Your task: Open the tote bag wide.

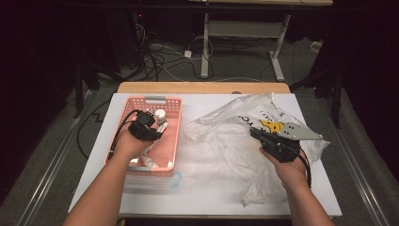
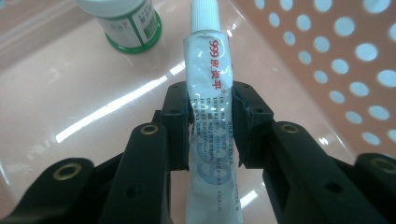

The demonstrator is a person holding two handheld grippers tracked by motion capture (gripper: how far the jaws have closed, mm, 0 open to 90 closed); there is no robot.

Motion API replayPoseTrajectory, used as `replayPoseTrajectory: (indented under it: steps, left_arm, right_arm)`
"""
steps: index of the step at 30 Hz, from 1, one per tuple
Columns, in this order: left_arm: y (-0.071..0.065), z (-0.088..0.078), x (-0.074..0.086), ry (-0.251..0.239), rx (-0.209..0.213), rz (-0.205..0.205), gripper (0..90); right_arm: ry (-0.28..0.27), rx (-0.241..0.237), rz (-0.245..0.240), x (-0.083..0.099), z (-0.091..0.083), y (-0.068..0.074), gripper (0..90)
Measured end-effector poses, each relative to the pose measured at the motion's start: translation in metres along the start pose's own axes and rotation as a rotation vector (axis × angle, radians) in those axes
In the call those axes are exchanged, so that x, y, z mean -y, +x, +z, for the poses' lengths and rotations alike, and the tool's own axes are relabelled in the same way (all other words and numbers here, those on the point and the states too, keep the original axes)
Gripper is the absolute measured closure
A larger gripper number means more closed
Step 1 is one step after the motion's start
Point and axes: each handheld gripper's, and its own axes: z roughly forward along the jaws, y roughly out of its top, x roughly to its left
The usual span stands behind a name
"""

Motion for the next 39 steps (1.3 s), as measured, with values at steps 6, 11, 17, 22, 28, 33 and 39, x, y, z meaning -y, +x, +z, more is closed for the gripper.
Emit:
replayPoseTrajectory:
  steps: [6,11,17,22,28,33,39]
  left_arm:
    - [-0.003,-0.005,0.002,-0.059,0.007,0.003,67.9]
    - [-0.005,-0.01,0.005,-0.091,-0.003,0.005,67.8]
    - [-0.005,-0.017,0.008,-0.159,0.0,-0.014,67.8]
    - [-0.005,-0.018,0.009,-0.173,0.005,-0.02,67.8]
    - [-0.006,-0.023,0.009,-0.222,0.018,-0.009,67.8]
    - [-0.007,-0.028,0.01,-0.268,0.025,-0.008,67.8]
    - [-0.007,-0.032,0.013,-0.301,0.022,-0.023,67.8]
  right_arm:
    - [-0.004,0.0,-0.001,0.0,-0.001,-0.001,90.0]
    - [-0.007,0.013,-0.003,-0.001,-0.001,0.0,90.0]
    - [-0.012,0.0,-0.001,-0.002,-0.003,0.0,90.0]
    - [-0.017,-0.006,0.0,-0.003,-0.003,-0.001,90.0]
    - [-0.017,0.003,0.006,-0.005,-0.003,-0.001,90.0]
    - [-0.019,0.005,0.004,-0.005,-0.002,-0.003,90.0]
    - [-0.023,0.003,0.016,-0.004,-0.002,-0.003,90.0]
